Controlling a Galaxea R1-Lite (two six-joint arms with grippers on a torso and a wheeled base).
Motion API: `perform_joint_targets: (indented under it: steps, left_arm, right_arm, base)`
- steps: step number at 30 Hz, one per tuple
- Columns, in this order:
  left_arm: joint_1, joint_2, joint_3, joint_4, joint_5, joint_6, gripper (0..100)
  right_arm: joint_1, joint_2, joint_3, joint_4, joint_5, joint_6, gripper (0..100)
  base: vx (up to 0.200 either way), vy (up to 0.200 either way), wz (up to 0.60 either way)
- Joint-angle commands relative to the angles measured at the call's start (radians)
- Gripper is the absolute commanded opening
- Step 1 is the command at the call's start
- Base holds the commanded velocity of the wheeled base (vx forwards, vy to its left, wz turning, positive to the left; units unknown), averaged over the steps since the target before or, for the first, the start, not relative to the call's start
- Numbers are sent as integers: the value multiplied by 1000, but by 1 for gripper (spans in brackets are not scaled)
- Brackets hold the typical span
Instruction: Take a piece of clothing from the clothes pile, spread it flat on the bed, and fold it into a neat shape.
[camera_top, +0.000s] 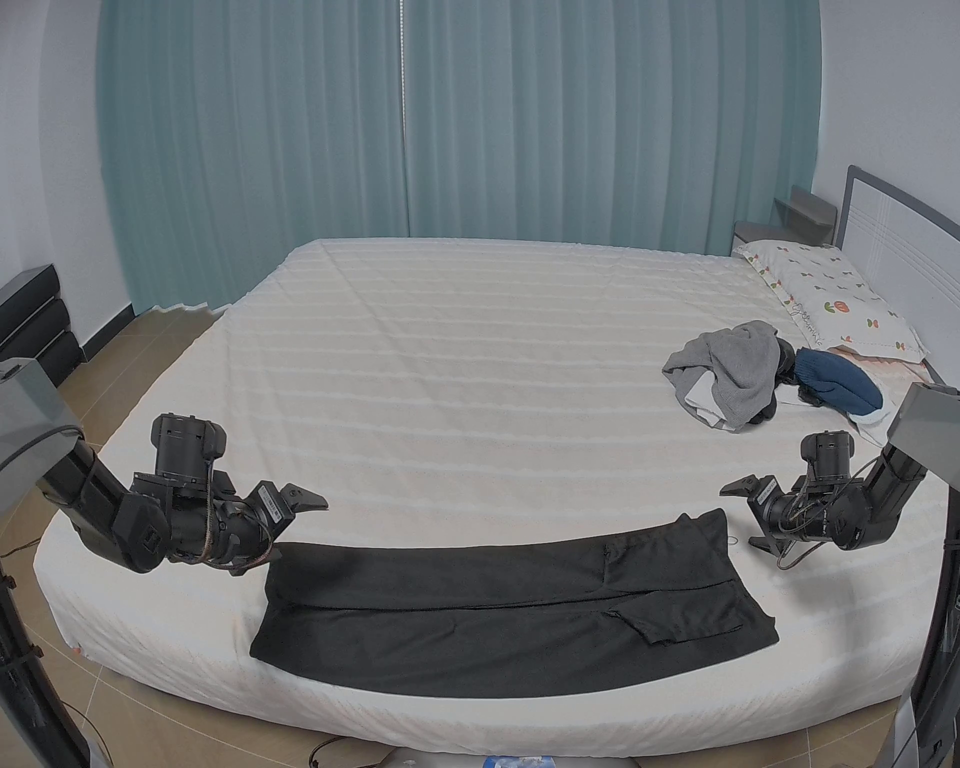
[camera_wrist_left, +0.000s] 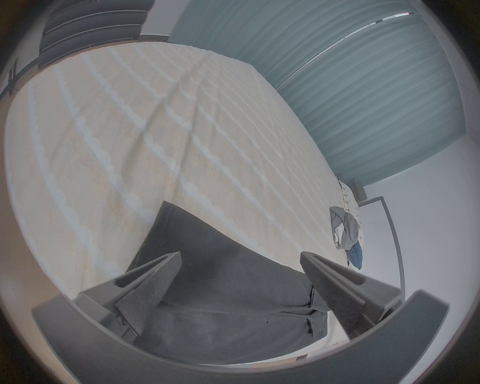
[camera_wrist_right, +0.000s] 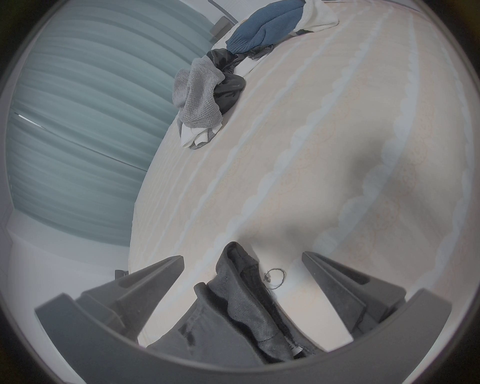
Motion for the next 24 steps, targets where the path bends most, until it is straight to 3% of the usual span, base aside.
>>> perform_joint_targets:
  steps: [1, 10, 24]
  left_arm:
    - [-43, 83, 40, -71, 4, -5, 100]
    - [-54, 151, 74, -120, 12, 8, 100]
    - [6, 140, 106, -106, 12, 147, 100]
  right_arm:
    - [1, -19, 25, -3, 14, 3, 100]
    - [-4, -16, 25, -3, 19, 3, 100]
    - [-16, -19, 25, -3, 20, 3, 100]
  base:
    - [0, 0, 0]
    - [0, 0, 0]
    - [0, 0, 0]
